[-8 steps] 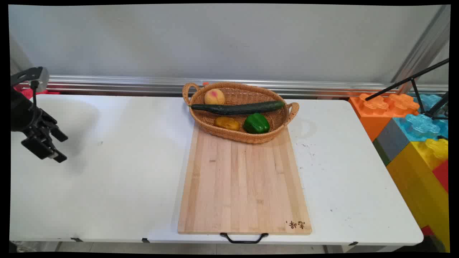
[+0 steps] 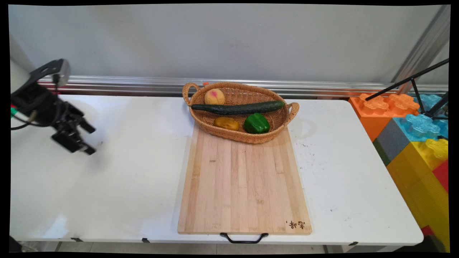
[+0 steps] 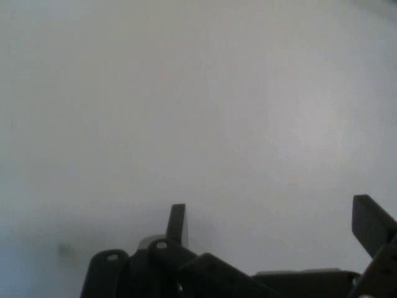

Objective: Pick up the cucumber from the vegetable basket

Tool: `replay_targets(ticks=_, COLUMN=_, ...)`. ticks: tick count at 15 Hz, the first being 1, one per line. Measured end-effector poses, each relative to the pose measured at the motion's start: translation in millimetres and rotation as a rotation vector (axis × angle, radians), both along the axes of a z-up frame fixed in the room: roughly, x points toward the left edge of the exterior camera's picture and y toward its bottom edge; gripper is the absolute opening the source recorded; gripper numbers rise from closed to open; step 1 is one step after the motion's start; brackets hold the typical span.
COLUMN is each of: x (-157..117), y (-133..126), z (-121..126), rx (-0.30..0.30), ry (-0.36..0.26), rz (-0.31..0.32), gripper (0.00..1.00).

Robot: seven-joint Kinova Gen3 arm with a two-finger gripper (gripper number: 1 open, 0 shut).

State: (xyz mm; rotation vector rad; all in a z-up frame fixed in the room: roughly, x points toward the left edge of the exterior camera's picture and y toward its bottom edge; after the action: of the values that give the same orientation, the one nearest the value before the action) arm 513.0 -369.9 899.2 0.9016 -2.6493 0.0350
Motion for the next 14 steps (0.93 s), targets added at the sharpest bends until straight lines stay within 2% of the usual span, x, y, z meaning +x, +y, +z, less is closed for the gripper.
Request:
replay_targets(ticks=5, x=-70, y=-32, z=15, rx=-0.101, ry=0.065, rz=0.021, gripper=1.0)
replay_targets(ticks=10, x=-152, y=-77, z=28, rx=-0.213, ry=0.113, rz=-0.019, gripper=1.0)
replay_targets(ticks=14, x=-211, y=-119, z=26, rx=-0.271, ry=0.128, rz=-0.038, gripper=1.0)
